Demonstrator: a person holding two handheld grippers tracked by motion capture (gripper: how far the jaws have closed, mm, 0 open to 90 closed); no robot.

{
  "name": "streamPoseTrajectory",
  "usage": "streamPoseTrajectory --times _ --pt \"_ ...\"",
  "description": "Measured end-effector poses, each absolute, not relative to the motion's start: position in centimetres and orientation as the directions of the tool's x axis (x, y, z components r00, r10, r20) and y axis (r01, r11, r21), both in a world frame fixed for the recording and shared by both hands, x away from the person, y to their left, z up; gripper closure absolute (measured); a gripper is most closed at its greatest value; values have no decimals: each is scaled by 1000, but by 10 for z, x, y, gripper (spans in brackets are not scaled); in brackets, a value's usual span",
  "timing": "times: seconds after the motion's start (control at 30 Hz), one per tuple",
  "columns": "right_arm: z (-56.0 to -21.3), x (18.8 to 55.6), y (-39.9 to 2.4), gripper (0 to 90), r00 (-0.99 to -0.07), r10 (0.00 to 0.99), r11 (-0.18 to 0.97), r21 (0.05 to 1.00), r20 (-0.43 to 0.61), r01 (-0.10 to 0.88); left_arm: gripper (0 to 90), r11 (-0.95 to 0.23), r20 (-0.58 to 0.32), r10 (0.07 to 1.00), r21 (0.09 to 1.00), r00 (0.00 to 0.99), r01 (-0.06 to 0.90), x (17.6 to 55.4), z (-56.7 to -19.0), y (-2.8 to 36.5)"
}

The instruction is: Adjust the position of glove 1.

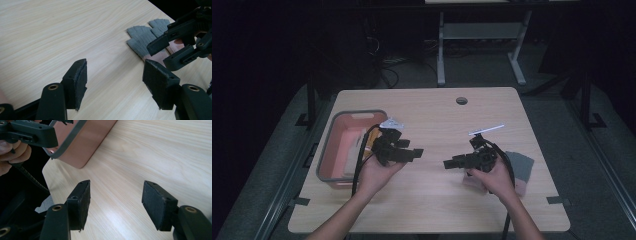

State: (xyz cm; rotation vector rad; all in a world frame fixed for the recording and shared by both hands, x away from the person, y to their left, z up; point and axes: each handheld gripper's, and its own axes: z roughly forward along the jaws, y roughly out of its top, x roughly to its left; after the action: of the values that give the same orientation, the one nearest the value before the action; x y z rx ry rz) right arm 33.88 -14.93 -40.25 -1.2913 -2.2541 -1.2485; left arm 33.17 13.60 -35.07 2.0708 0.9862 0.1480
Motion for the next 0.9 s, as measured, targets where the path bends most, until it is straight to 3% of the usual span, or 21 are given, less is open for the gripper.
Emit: streamPoseTrajectory --times 0.9 --pt "-420 319 -210 372 -520 686 208 548 509 810 336 -418 -260 615 693 745 588 332 -379 71"
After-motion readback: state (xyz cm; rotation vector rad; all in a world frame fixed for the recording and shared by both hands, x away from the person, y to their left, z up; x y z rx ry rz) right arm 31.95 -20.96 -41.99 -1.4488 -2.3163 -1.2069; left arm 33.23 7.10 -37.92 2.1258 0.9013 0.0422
